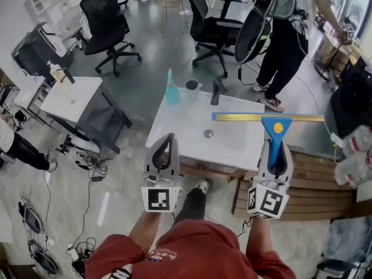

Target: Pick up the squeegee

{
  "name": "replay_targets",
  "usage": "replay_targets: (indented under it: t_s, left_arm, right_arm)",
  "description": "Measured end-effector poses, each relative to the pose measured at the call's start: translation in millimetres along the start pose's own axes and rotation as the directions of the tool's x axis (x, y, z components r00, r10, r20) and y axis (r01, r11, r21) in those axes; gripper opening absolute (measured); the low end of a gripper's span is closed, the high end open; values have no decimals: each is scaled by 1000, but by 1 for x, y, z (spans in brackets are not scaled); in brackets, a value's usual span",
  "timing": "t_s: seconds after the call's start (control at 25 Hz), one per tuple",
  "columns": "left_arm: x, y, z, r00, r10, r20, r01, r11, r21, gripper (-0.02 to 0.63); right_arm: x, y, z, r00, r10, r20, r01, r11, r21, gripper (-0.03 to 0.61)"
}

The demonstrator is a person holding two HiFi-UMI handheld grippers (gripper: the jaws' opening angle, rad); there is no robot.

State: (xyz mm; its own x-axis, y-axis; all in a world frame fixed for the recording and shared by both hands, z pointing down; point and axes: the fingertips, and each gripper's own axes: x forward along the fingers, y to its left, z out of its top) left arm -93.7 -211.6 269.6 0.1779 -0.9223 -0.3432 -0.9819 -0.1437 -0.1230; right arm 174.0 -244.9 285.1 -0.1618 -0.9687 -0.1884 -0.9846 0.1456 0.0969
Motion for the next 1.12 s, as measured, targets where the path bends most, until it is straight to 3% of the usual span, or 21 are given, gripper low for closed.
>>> replay_targets:
  t_s: [1.12]
  left_arm:
    - [-3,-10,-4,1000,-7,-16,7,1000,-22,15]
  right_arm:
    - [-8,-5,-4,1000,-7,-16,6,1000,-6,144]
